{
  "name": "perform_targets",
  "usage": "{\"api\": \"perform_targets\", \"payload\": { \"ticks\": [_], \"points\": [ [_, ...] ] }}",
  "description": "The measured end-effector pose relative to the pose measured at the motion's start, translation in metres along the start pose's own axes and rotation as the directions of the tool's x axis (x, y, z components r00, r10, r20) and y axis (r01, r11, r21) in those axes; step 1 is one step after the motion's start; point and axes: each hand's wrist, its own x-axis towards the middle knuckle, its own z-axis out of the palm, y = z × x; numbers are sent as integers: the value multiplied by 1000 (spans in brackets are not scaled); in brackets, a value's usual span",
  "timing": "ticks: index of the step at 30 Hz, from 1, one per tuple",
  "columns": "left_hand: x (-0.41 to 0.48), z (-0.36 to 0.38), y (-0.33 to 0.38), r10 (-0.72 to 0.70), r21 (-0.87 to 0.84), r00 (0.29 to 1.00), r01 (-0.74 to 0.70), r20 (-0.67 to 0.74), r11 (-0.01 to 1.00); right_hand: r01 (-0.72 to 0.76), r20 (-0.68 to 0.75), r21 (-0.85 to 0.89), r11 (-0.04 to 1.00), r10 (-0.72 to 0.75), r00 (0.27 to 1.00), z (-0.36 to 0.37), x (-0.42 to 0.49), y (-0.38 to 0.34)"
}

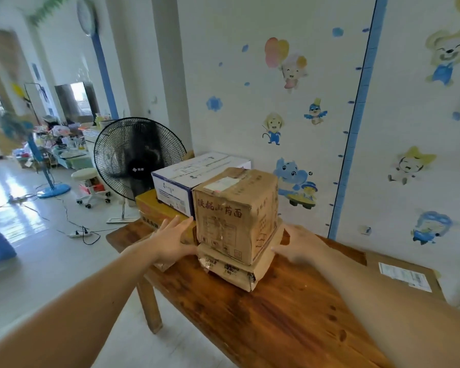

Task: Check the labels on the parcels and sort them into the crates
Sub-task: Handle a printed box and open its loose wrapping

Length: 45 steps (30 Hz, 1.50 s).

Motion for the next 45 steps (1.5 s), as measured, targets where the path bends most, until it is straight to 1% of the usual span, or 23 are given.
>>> {"api": "perform_targets", "payload": {
  "ticks": [3, 6, 11, 14, 16, 19, 21, 23, 25, 29, 34, 37, 41, 45],
  "points": [
    [37, -12, -9, -31, -20, 999, 31, -9, 999, 32, -6, 84, 996, -32, 999, -4, 48, -10],
    [72, -22, -15, -29, -26, 999, 28, -17, 999, 62, -32, 144, 988, -58, 998, -2, 84, -21],
    [122, -27, -25, 12, -61, 999, -15, -45, 998, 45, -67, 95, 994, -39, 997, 8, 118, -40],
    [160, -28, -36, 68, -104, 994, -77, -84, 992, 15, -81, 99, 995, -7, 997, 16, 137, -49],
    [182, -30, -44, 95, -164, 992, -107, -80, 981, -45, -88, 101, 994, 54, 995, 22, 146, -54],
    [207, -30, -49, 161, -250, 986, -169, -51, 953, -104, -143, 187, 977, 132, 981, 29, 152, -60],
    [220, -29, -53, 243, -327, 970, -231, -4, 916, -142, -197, 261, 955, 197, 960, 35, 155, -66],
    [229, -26, -55, 281, -375, 960, -256, 14, 891, -156, -242, 313, 937, 238, 941, 38, 153, -70],
    [233, -23, -56, 308, -389, 951, -291, -19, 874, -180, -271, 354, 918, 285, 920, 43, 153, -74],
    [237, -17, -53, 304, -435, 946, -323, -114, 841, -209, -304, 454, 866, 371, 878, 47, 144, -81],
    [234, -12, -42, 328, -470, 928, -373, -178, 800, -215, -380, 490, 845, 429, 819, 47, 123, -86],
    [226, -13, -27, 356, -516, 911, -410, -206, 752, -212, -434, 513, 832, 464, 772, 36, 106, -83],
    [215, -16, -1, 410, -524, 871, -490, -269, 697, -192, -490, 549, 813, 499, 715, 11, 81, -77],
    [195, -24, 37, 454, -523, 837, -546, -306, 655, -193, -558, 557, 808, 536, 634, -16, 50, -65]
  ]
}}
